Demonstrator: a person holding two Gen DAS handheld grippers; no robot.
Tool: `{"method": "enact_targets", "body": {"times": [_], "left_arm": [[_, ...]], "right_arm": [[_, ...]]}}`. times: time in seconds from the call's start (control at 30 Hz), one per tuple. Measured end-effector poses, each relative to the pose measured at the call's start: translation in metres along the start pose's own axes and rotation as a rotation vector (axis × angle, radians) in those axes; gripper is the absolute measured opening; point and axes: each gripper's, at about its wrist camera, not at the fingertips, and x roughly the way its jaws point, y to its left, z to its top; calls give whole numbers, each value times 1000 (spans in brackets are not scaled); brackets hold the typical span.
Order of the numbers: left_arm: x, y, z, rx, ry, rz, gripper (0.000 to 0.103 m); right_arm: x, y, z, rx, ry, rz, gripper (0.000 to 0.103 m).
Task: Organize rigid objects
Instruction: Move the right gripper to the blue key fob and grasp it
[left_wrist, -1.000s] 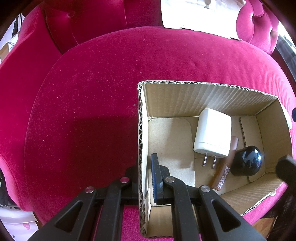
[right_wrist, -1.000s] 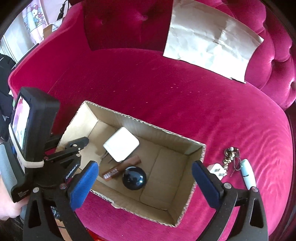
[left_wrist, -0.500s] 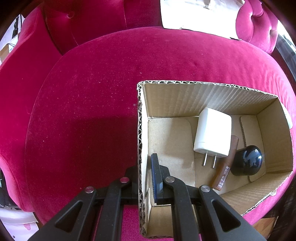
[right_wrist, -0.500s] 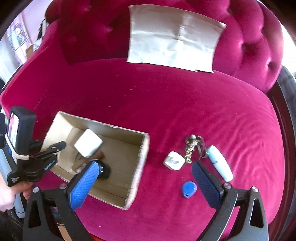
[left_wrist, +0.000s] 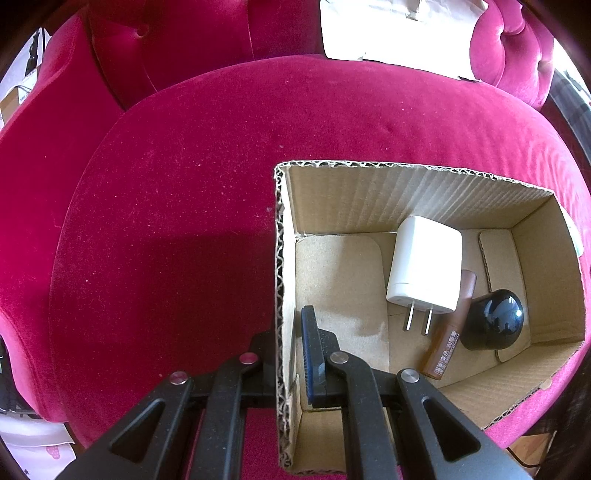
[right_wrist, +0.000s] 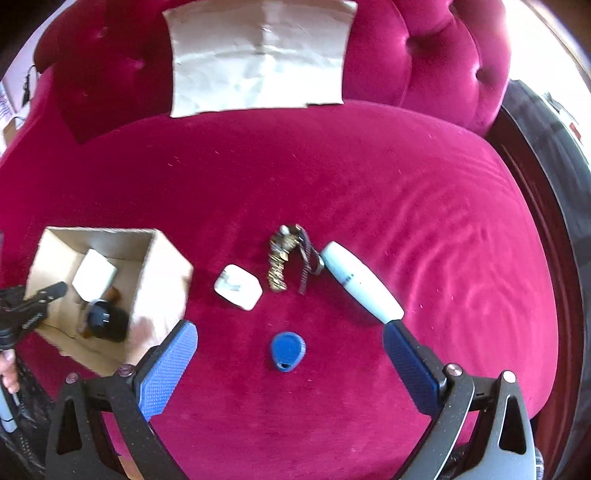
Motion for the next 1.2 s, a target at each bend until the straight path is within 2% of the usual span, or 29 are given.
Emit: {"method": "enact_targets", "body": {"times": [0.7, 1.07, 1.13, 1.2], "left_arm": [[0, -1, -3, -2, -5, 6, 9], [-1, -1, -2, -3, -5, 5, 9], [-1, -2, -2, 0, -5, 6, 9], [-1, -2, -2, 1, -4, 7, 9]], "right_arm": [[70, -6, -30, 13, 126, -39, 103], [73, -5, -35, 36, 110, -30, 102], [73, -8, -32, 46, 109, -28, 100], [65, -12, -29, 45, 103, -33, 92]]}}
